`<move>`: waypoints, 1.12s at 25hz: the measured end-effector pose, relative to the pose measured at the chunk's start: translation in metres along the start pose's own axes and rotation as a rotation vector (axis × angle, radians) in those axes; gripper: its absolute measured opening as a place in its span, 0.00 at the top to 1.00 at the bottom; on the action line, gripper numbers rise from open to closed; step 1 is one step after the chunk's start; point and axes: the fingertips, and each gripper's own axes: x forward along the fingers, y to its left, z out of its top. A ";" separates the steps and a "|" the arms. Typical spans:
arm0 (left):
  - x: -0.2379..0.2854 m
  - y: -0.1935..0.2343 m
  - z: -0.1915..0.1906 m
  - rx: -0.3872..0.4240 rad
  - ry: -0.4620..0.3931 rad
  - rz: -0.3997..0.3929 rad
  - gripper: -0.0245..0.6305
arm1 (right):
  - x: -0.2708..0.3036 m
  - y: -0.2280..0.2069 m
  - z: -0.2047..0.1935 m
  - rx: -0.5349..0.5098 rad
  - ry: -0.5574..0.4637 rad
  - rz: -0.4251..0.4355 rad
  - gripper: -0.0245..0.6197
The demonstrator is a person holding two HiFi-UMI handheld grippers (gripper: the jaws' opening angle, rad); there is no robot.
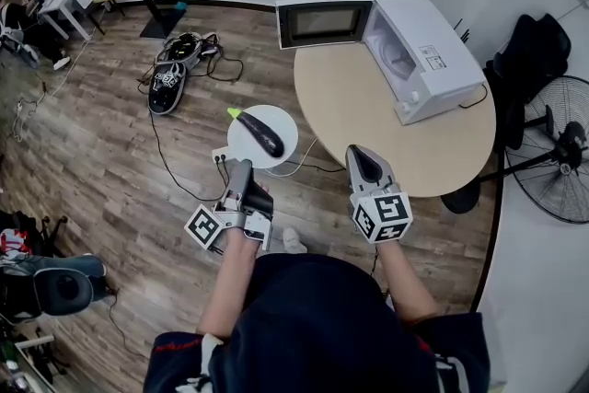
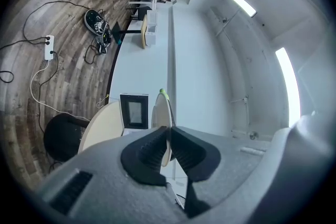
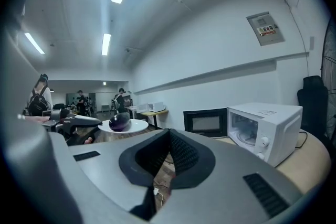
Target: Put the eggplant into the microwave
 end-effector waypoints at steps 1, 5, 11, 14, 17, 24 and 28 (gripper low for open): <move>0.004 0.002 0.005 -0.006 0.005 0.001 0.91 | 0.007 0.002 0.000 -0.001 0.002 -0.004 0.95; 0.019 0.012 0.020 -0.020 0.038 -0.001 0.91 | 0.028 0.007 -0.001 -0.007 0.009 -0.024 0.95; 0.036 0.025 0.041 -0.036 0.051 0.019 0.91 | 0.050 0.008 -0.008 -0.015 0.042 -0.045 0.95; 0.050 0.030 0.047 -0.047 0.062 0.019 0.91 | 0.063 0.000 -0.007 -0.016 0.048 -0.059 0.95; 0.070 0.038 0.048 -0.051 0.081 0.021 0.91 | 0.075 -0.011 -0.005 -0.016 0.051 -0.074 0.95; 0.136 0.053 0.037 -0.048 0.128 0.024 0.91 | 0.109 -0.060 -0.004 0.012 0.055 -0.102 0.95; 0.180 0.057 0.027 -0.046 0.155 0.024 0.91 | 0.134 -0.092 0.005 0.029 0.044 -0.109 0.95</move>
